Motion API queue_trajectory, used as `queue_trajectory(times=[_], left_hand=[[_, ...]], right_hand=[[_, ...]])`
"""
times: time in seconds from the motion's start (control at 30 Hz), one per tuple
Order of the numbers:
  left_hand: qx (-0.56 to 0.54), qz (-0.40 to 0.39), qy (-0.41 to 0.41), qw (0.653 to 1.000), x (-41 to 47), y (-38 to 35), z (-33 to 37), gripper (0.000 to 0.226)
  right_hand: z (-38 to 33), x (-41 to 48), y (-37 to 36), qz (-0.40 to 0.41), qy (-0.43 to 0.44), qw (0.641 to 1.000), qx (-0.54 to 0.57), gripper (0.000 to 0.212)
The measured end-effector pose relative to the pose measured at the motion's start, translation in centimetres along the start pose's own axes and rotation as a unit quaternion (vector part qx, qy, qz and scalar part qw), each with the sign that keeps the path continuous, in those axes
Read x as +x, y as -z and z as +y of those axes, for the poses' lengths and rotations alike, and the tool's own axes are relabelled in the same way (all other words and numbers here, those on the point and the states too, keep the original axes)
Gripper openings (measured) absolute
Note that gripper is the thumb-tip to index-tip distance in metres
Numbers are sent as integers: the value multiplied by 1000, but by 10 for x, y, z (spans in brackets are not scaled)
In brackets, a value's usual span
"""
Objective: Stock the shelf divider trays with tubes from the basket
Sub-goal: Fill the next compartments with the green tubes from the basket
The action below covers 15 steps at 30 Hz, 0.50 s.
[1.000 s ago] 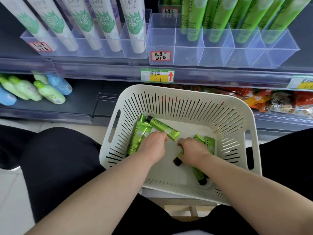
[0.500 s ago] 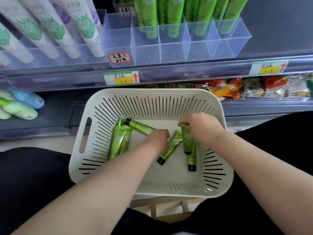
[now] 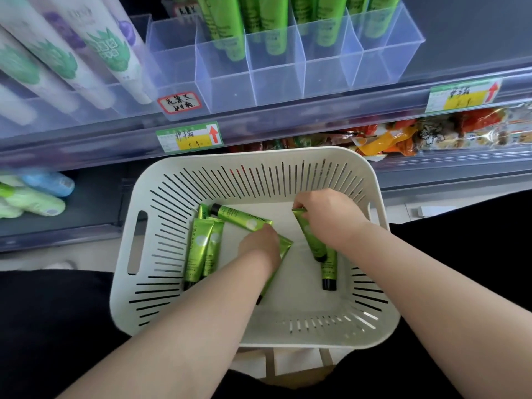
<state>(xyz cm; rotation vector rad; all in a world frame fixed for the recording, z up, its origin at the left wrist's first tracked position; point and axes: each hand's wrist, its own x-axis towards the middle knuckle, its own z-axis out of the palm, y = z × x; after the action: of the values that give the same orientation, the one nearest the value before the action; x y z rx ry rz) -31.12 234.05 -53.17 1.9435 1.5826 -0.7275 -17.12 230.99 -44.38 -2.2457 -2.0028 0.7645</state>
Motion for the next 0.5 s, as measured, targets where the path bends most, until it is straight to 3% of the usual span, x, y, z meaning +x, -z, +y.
queue_trajectory(times=[0.13,0.3,0.5], left_hand=[[-45,11,-4,999,2,-4,2,50],[-75,35,-49,995,-5,-3,-10,7],[-209,184,-108,955,-32,36,-44,19]], right_hand=[[-6,-6,-3,1,9,999,-42,34],[-8,-6,-2,19,0,999,-44,27],[-19,-11,8,64,26,997,-40,27]])
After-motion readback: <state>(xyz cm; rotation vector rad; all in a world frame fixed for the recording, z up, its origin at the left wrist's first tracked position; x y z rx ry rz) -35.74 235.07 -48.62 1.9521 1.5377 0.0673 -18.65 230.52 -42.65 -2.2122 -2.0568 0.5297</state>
